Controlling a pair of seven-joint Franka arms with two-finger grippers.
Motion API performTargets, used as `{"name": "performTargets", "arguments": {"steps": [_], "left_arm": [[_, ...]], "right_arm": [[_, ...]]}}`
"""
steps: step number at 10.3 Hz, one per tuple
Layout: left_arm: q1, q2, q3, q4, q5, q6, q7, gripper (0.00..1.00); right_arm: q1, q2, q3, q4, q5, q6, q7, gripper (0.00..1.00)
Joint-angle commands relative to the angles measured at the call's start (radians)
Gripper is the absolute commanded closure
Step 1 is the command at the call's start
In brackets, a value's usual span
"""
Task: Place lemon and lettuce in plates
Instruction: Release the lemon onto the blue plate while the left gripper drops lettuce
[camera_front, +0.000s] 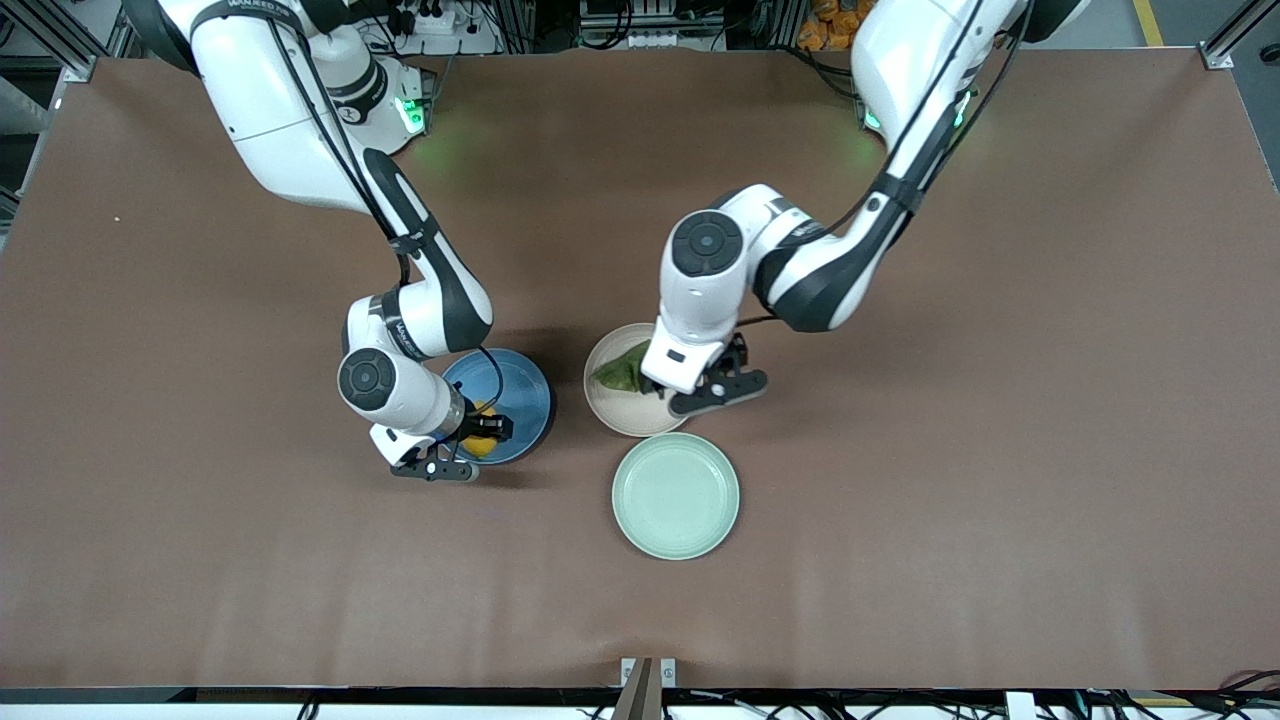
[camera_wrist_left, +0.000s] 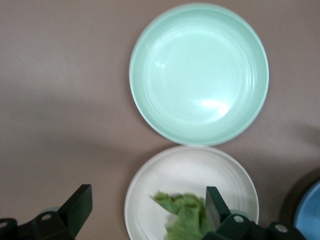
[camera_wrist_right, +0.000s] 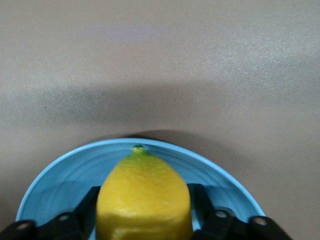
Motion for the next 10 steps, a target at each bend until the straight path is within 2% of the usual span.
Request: {"name": "performTargets", "arguments": {"steps": [1,3,5,7,8,10], "left_arm": [[0.050,-0.041,0.001,-0.018,0.026,-0.024,0.062,0.00],[0.109,-0.063,0.000,-0.018,0.078,-0.026,0.084,0.00],[0.188,-0.106,-0.005,-0.023,0.078,-0.073,0.177,0.00],[0.250,-0.146,-0.009,-0.074,0.072,-0.124,0.240,0.00],[0.277,-0.169,-0.012,-0.116,0.066,-0.124,0.273,0.00],[0.317,-0.288,-0.009,-0.280,0.004,-0.112,0.421,0.00]], "right_arm": [[0.006,0.002,-0.007,0.004,0.015,0.001,-0.003,0.00],[-0.002,-0.013,-0.007,0.015,0.015,-0.019,-0.006,0.00],[-0.015,-0.015,-0.010,0.099,0.009,-0.153,-0.009,0.00],[-0.038,-0.015,-0.011,0.183,0.007,-0.272,-0.011,0.00],[-0.054,-0.015,-0.011,0.223,0.004,-0.330,-0.014,0.00],[-0.081,-0.017,-0.011,0.300,-0.019,-0.454,-0.043,0.00]]}}
